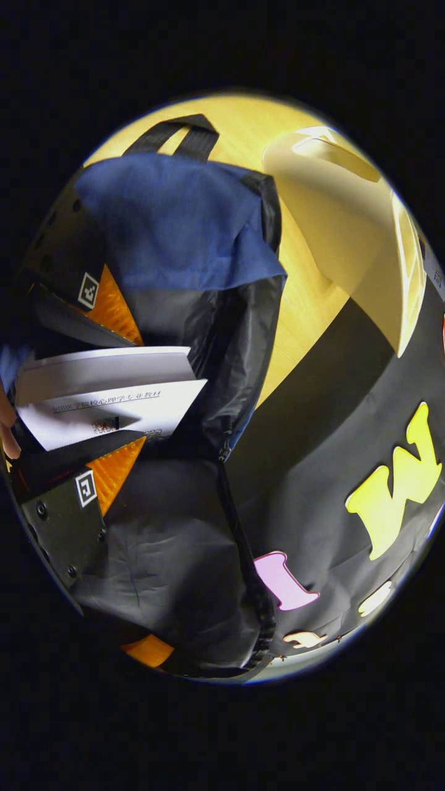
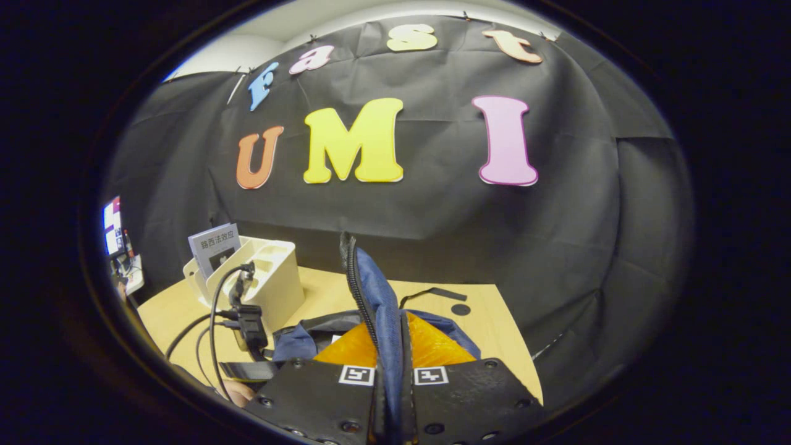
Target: Open the schoolbag, grab two books from the bookshelf and put them into the schoolbag.
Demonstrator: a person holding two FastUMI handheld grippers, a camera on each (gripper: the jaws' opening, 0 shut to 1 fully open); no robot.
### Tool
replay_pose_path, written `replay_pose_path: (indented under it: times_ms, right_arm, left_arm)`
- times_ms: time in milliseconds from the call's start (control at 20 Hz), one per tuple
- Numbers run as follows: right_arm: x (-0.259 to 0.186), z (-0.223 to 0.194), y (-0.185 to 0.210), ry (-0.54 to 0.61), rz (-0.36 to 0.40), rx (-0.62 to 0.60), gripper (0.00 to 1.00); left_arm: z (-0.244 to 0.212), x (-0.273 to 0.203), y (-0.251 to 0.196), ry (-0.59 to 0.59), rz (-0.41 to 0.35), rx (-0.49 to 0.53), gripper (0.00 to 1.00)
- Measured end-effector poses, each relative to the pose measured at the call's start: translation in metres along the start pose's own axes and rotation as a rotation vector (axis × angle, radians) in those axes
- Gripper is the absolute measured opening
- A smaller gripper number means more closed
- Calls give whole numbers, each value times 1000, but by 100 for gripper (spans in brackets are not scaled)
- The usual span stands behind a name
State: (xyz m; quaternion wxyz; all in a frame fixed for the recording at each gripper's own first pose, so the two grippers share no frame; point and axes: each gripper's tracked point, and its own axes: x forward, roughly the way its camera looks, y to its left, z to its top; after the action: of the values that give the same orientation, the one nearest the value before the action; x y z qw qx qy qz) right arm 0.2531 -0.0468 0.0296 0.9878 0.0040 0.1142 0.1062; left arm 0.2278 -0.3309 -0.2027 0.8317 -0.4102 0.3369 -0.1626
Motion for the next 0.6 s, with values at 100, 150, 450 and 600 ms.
replay_pose_path:
  times_ms: [100, 150, 450, 600]
  right_arm:
    - [1, -6, 0, 17, -2, 36, 8]
    - [2, -9, 1, 27, -3, 51, 8]
    - [5, -17, 5, 34, -25, 81, 9]
    - [8, -20, 12, 30, -22, 63, 8]
  left_arm:
    - [8, -16, 10, -14, 12, 18, 80]
    - [15, -26, 13, -26, 15, 29, 80]
    - [44, -84, 42, -97, 82, 182, 79]
    - [71, -123, 66, -159, 155, 293, 80]
